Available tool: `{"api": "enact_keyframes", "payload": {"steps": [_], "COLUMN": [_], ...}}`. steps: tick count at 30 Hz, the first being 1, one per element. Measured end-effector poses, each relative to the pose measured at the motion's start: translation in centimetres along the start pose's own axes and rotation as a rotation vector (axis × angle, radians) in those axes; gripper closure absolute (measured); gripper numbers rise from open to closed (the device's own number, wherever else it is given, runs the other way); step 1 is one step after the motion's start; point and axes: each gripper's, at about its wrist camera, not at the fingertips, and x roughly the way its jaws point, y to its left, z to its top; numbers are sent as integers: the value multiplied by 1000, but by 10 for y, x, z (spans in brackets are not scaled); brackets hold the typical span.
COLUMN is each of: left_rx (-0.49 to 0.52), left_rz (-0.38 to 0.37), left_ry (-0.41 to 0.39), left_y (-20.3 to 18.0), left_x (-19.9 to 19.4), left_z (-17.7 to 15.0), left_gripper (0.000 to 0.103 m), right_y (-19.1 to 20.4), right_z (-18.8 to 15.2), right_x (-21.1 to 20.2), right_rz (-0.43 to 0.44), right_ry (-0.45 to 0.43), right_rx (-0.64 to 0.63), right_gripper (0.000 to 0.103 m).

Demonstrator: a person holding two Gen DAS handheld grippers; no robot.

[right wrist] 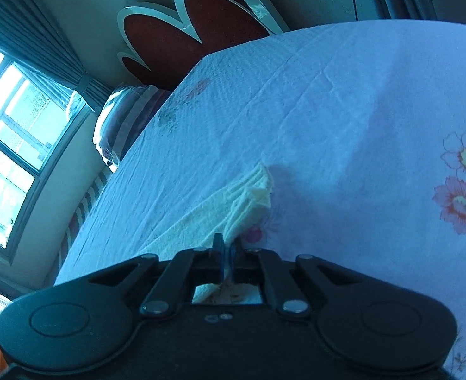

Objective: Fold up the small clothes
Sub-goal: 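Close the right gripper on the cuff and fold the sleeve across the body, then open the right gripper to release the cuff and withdraw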

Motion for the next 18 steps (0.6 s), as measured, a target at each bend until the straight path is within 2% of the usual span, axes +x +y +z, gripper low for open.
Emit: {"api": "enact_keyframes", "payload": {"steps": [5, 9, 15, 18], "left_rx": [-48, -95, -158, -171], "left_rz": [82, 135, 197, 221], "left_ry": [22, 30, 39, 37], "left_y": [52, 104, 186, 223], "left_x": [-1, -3, -10, -14], "left_z": [-12, -27, -46, -52], "left_gripper": [1, 1, 1, 1], "right_y": [52, 108, 216, 280], "right_z": [-1, -11, -59, -94], "right_x": [-10, -12, -12, -5], "right_rz": [-17, 33, 158, 265], "right_ry": [-42, -61, -41, -2], "right_rx": [-138, -229, -376, -409], "right_gripper": [99, 99, 99, 99]}}
